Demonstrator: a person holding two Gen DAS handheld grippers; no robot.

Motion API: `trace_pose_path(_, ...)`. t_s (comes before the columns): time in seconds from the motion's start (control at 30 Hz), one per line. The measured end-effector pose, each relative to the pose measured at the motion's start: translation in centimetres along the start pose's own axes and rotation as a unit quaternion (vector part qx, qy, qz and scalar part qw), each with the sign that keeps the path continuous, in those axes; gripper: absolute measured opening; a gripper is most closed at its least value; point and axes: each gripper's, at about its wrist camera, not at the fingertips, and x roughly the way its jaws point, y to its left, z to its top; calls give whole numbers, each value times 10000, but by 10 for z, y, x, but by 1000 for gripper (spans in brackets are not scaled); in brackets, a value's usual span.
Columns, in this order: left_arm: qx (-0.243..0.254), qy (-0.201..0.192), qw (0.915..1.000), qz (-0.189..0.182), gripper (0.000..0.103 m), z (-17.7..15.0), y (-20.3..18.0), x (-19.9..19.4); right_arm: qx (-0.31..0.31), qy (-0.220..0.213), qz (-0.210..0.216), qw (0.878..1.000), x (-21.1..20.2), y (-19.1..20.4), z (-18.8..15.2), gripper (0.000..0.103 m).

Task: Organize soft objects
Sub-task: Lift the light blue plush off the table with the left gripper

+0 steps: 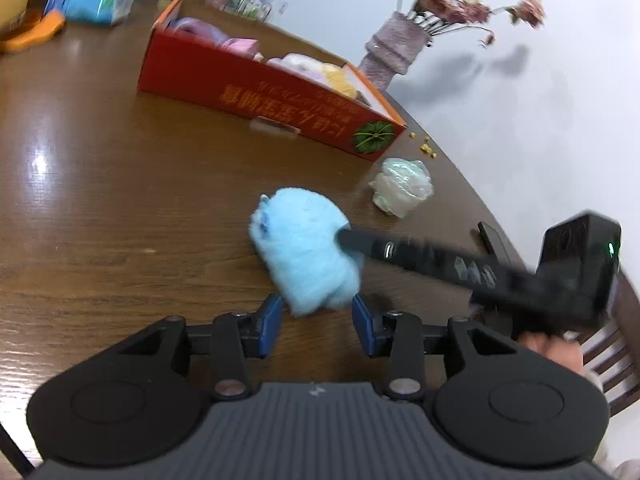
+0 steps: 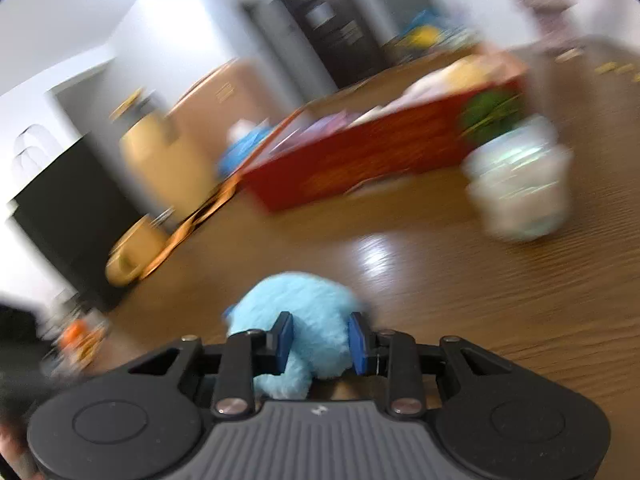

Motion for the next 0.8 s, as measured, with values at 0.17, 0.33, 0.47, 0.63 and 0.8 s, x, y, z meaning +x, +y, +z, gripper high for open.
trace_pose_path(0.17, 569, -879, 9924, 640, 66, 22, -16, -11, -98, -985, -799, 9919, -35, -1, 5, 33)
trace_pose_path(0.33, 271, -686, 9964, 426, 62, 43, -3, 27, 174, -586, -198, 9979, -41, -3, -18, 46)
trace_pose_path(0.47, 278, -333, 9982, 416, 45, 45, -4, 63, 456, -278, -36, 9986, -33, -7, -36, 46)
trace_pose_path(0.63, 150, -45, 9997, 165, 44, 27, -12, 47, 705, -418, 86, 9966, -32, -12, -36, 46)
trace_pose_path(0.8, 131, -175, 9996, 154, 51, 19, -12, 30, 774, -396, 157, 9961, -25, -17, -28, 46)
